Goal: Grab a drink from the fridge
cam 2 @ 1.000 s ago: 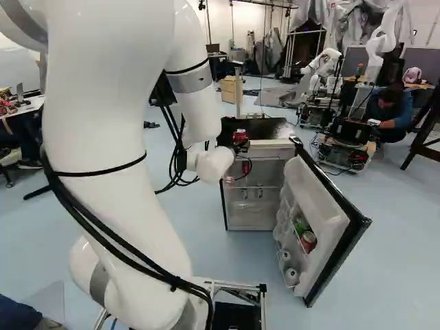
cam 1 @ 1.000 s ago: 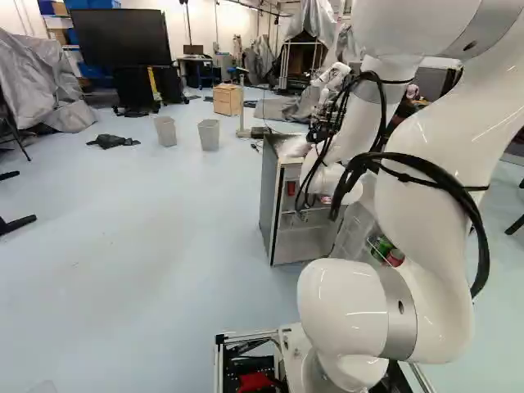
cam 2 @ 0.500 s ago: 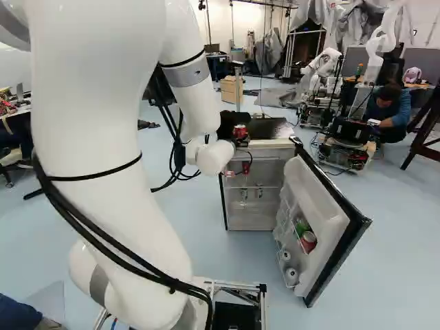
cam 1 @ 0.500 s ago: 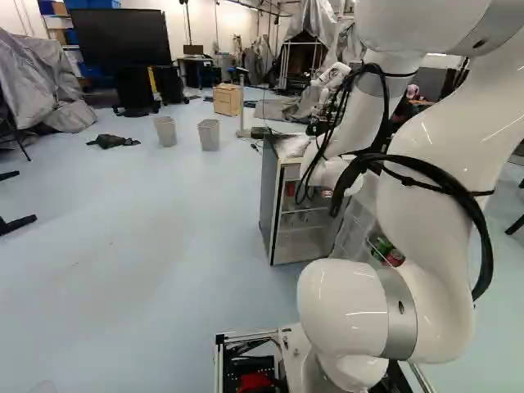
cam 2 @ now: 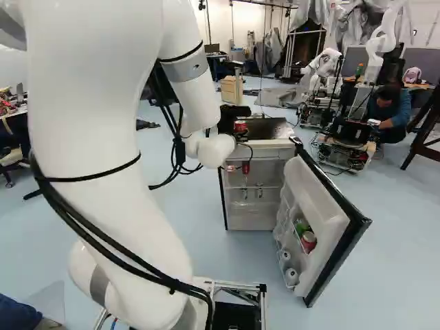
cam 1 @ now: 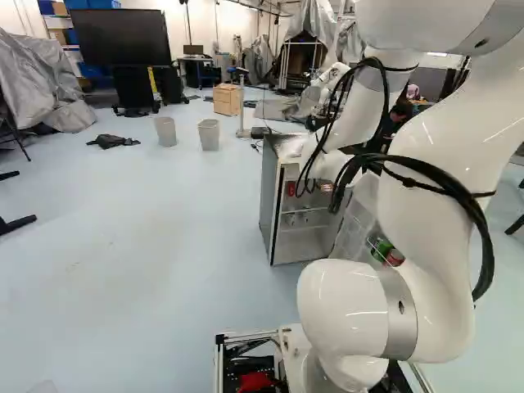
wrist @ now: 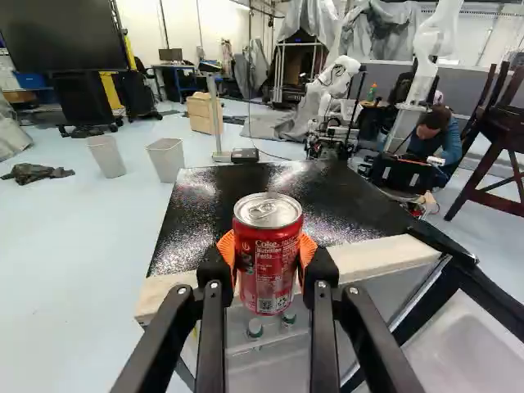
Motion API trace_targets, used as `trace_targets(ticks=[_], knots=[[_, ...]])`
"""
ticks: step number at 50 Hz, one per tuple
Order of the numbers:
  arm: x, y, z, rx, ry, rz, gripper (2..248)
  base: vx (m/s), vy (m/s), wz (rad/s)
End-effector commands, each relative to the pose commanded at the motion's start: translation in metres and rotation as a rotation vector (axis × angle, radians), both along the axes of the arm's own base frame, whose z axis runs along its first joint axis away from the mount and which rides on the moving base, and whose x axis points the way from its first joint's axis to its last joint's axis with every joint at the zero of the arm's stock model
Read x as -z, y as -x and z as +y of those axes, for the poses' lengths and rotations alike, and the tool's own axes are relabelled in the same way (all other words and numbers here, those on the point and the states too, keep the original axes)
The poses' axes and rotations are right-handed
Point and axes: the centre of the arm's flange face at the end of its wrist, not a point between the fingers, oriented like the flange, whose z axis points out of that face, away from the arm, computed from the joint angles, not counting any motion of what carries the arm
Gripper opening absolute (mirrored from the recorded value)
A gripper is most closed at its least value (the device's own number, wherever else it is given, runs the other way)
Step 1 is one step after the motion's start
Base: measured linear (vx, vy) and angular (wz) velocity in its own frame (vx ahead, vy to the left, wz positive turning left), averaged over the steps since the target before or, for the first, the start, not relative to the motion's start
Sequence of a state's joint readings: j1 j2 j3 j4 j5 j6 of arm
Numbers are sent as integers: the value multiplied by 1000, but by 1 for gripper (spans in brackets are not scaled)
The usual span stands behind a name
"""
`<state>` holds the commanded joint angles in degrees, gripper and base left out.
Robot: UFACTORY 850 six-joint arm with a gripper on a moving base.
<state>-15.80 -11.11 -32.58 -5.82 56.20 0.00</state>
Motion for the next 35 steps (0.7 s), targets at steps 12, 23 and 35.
trace_targets(ticks=[12,23,35], knots=[[0,-13,-2,-2,1,-5,95,0,0,0],[1,-25,-6,-2,3,-9,95,0,0,0],[2,-38,-11,1,4,-14,95,0,0,0]])
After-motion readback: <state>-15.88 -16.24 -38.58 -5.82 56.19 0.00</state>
